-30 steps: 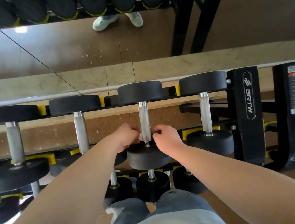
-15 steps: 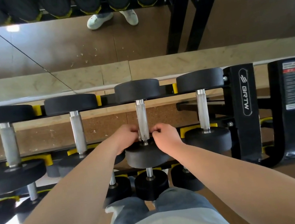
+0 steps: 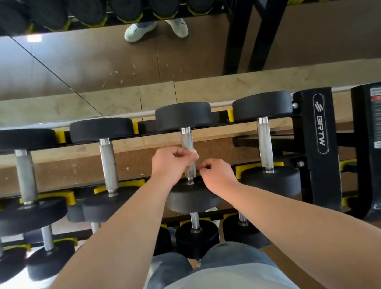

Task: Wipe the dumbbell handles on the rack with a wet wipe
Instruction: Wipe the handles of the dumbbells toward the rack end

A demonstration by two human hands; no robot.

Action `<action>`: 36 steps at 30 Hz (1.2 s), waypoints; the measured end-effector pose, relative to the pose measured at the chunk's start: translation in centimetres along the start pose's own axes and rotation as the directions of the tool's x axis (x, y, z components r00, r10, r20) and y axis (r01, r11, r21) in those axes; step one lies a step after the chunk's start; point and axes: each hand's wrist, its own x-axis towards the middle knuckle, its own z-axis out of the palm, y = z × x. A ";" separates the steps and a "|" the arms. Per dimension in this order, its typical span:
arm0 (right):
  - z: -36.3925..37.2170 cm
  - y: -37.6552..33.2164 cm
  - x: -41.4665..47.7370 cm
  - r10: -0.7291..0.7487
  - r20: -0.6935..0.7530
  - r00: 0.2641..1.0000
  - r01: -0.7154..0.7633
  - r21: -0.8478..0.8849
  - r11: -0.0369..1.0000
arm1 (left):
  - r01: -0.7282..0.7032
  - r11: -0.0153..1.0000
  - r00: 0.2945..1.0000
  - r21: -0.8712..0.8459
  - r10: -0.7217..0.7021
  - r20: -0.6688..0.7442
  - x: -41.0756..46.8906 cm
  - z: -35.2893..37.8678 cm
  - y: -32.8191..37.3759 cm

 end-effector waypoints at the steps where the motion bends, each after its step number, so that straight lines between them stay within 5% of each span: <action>1: 0.0 0.0 0.0 -0.007 -0.001 1.000 0.007 -0.001 1.000 | 0.004 0.999 1.000 0.054 -0.005 0.024 -0.5 0.1 -0.2; 9: -1.3 0.0 -1.5 -0.066 0.042 0.997 0.066 -0.005 0.998 | -0.019 0.933 0.990 0.359 -0.032 0.135 -3.0 0.9 0.0; 17: -3.8 -0.3 -4.1 -0.221 0.080 0.972 0.187 0.306 0.934 | -0.063 0.995 0.998 0.075 0.065 -0.020 -6.0 0.5 0.0; 27: -5.0 -0.7 -9.0 -0.196 -0.090 0.976 0.215 0.446 0.869 | -0.240 0.965 0.955 -0.104 0.254 0.154 -9.3 -0.8 1.6; 32: -5.1 -0.2 -12.1 -0.183 -0.190 0.964 0.236 0.308 0.922 | -0.229 0.946 0.900 -0.228 0.295 0.322 -10.7 -0.6 1.7; 36: -6.0 0.6 -14.1 -0.197 -0.226 0.954 0.263 0.319 0.911 | -0.200 0.937 0.905 -0.286 0.289 0.312 -12.0 0.2 2.1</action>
